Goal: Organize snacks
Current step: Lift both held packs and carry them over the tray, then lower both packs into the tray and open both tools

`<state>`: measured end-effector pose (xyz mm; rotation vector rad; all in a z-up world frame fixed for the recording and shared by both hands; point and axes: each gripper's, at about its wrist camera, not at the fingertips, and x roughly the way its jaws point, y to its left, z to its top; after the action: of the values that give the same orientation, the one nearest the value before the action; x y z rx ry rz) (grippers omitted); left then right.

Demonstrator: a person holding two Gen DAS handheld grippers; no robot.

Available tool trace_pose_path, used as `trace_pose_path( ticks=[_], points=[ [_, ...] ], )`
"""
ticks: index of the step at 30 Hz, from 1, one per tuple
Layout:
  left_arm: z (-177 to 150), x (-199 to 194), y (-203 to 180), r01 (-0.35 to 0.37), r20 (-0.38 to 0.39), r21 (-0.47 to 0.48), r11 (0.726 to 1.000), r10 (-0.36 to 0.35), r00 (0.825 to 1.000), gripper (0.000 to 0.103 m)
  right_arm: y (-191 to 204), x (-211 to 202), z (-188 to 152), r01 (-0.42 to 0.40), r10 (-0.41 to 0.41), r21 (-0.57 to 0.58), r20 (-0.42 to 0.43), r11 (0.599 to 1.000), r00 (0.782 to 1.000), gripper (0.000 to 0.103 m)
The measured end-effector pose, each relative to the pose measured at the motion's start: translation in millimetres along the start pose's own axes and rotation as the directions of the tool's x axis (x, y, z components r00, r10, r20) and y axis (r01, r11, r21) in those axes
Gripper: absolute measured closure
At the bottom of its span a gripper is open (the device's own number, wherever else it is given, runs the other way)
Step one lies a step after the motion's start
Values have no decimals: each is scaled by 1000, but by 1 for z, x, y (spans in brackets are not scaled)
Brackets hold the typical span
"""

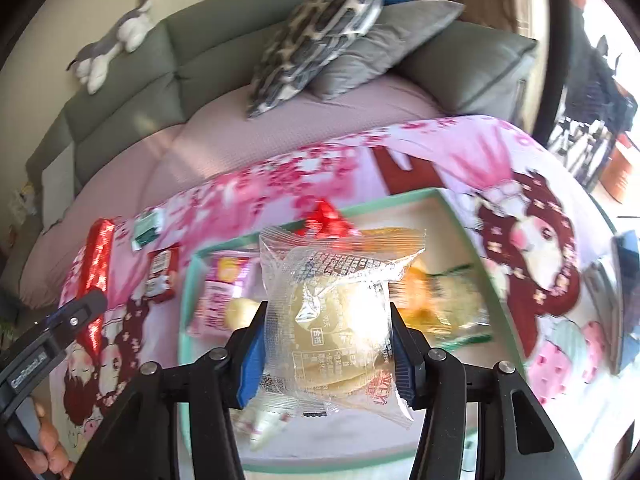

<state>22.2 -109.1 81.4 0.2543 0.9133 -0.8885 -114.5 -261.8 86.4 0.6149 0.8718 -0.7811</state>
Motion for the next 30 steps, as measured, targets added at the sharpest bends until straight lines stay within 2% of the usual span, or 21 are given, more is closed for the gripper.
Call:
trace_pose_path(
  ticks=[8, 14, 18, 21, 23, 27, 29, 30],
  points=[
    [-22, 20, -69, 111, -104, 141, 984, -97, 990, 57, -43, 6, -16, 52, -48, 54, -66, 997, 997, 47],
    [-39, 46, -93, 129, -209, 179, 975, -90, 974, 57, -51, 22, -26, 58, -49, 63, -124, 996, 991, 47],
    [-44, 51, -95, 139, -238, 179, 974, -94, 967, 56, -49, 31, -29, 56, -48, 50, -150, 997, 988, 46],
    [-44, 52, -95, 154, -253, 173, 973, -108, 962, 56, -48, 33, -30, 56, -48, 43, -155, 998, 987, 39],
    [-43, 53, -95, 160, -259, 173, 972, -112, 959, 45, -48, 34, -30, 50, -43, 46, -153, 998, 987, 33],
    [-41, 51, -93, 167, -256, 168, 972, -120, 959, 42, -47, 32, -29, 59, -53, 36, -137, 998, 989, 21],
    [-39, 49, -88, 166, -247, 154, 974, -125, 961, 36, -47, 30, -28, 58, -53, 39, -122, 998, 991, 15],
    [-37, 48, -84, 160, -239, 143, 977, -123, 963, 34, -47, 29, -27, 58, -53, 41, -113, 997, 992, 7]
  ],
)
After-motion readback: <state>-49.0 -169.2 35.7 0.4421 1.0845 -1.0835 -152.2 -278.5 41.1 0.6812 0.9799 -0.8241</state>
